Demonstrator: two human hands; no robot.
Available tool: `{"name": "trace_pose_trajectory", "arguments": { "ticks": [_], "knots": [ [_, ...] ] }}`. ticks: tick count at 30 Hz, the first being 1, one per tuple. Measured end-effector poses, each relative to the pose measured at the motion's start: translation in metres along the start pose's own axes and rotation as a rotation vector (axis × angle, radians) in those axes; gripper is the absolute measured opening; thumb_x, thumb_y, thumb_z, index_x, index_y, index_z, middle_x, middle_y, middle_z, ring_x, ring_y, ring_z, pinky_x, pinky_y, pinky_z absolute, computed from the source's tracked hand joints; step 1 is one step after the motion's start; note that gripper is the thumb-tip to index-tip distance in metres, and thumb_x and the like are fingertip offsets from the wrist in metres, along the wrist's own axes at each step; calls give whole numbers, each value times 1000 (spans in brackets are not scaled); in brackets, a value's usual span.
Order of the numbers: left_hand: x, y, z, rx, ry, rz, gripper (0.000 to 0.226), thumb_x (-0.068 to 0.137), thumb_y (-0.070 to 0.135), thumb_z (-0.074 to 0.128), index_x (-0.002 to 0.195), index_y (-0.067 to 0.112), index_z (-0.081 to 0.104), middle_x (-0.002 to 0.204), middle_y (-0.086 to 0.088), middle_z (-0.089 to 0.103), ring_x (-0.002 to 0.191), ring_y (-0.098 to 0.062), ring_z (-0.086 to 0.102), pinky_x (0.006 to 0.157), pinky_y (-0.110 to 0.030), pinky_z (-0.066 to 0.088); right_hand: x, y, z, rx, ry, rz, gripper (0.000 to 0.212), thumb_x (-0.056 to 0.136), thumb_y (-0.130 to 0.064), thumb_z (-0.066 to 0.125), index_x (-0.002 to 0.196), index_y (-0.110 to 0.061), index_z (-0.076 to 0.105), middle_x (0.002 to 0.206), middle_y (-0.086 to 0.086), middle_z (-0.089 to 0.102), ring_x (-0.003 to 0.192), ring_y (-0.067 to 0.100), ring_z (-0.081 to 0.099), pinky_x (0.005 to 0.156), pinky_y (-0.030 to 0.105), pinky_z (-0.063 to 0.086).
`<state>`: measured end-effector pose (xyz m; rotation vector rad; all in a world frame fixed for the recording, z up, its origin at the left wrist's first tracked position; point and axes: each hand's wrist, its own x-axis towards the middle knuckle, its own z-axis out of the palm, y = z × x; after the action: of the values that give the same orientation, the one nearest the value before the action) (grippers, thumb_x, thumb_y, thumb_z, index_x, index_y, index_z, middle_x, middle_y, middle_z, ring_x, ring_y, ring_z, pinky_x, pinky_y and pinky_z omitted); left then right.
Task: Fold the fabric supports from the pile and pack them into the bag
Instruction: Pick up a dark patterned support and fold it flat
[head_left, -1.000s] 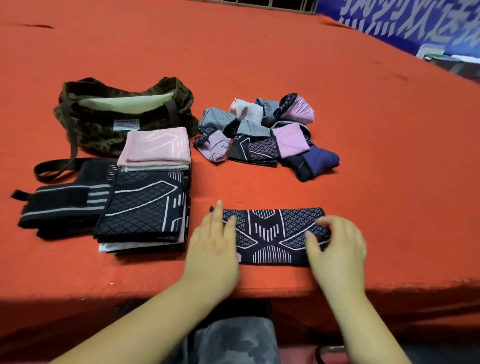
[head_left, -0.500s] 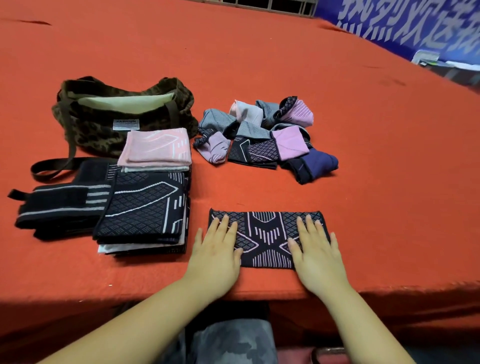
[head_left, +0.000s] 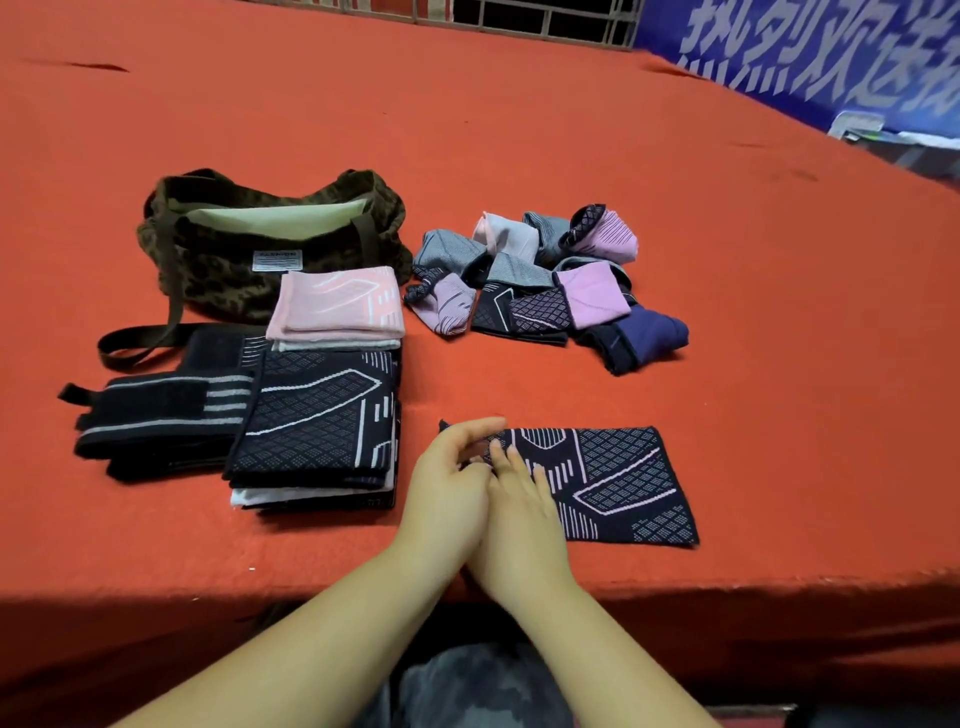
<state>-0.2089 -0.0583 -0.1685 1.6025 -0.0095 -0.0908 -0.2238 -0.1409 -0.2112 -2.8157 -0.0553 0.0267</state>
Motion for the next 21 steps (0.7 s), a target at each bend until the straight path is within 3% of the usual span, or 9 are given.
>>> {"name": "trace_pose_trajectory", "arguments": {
  "ticks": [2,3,5,6,8,11,13,17,21],
  "knots": [
    [1,2,-1,-3,1,68,49,81,-13,44,97,30,63,106,0,65,102,-10,60,92,-17,45,2,-3,1,118,49,27,51,94,-29,33,144,-22,35,155,0,27,145,15,16,118,31,5],
    [1,3,-2,30,33,126,45,80,-6,47,98,32,62,108,0,64,105,-11,58,95,-20,42,2,-3,-2,262,115,68,43,95,-21,41,138,-19,45,147,2,41,139,16,30,115,29,16],
    [2,-1,-3,96,125,218,40,79,5,49,103,36,56,117,4,58,117,-9,51,105,-22,34,0,-2,-13,608,281,237,28,96,-14,49,121,-7,59,121,10,62,111,18,55,90,21,35],
    [3,-4,-3,120,142,213,38,84,6,50,109,34,53,124,5,54,123,-10,46,109,-23,30,0,1,-19,747,370,325,24,96,-14,49,115,-3,60,112,12,65,100,16,57,81,18,35],
    [6,-12,1,186,65,96,41,93,3,49,130,21,47,138,-2,46,131,-14,39,113,-25,23,0,14,-29,875,541,417,24,95,-12,51,114,0,59,110,14,65,102,19,58,83,17,36],
    [10,-23,18,420,-181,21,50,99,16,44,147,11,27,155,-7,24,143,-14,20,113,-19,9,-6,38,-36,889,647,408,44,88,-10,58,130,-19,50,122,6,61,109,23,59,98,29,42],
    [14,-25,32,623,-277,111,57,101,28,39,151,15,14,159,-6,7,147,-15,7,115,-22,3,-16,55,-39,839,658,414,59,83,-11,58,137,-28,41,119,3,63,101,24,63,95,39,47],
    [26,-25,56,987,-418,308,65,101,41,31,152,18,-1,159,-5,-11,147,-18,-8,117,-33,-4,-35,83,-42,674,616,417,64,83,4,55,139,-23,41,116,-9,63,103,8,62,84,12,41],
    [32,-31,72,1193,-526,351,68,100,48,27,152,15,-3,159,-6,-14,146,-20,-12,116,-35,-10,-41,105,-34,565,597,417,60,83,8,49,137,-18,46,128,-1,61,116,11,58,88,7,35]
  ]
}}
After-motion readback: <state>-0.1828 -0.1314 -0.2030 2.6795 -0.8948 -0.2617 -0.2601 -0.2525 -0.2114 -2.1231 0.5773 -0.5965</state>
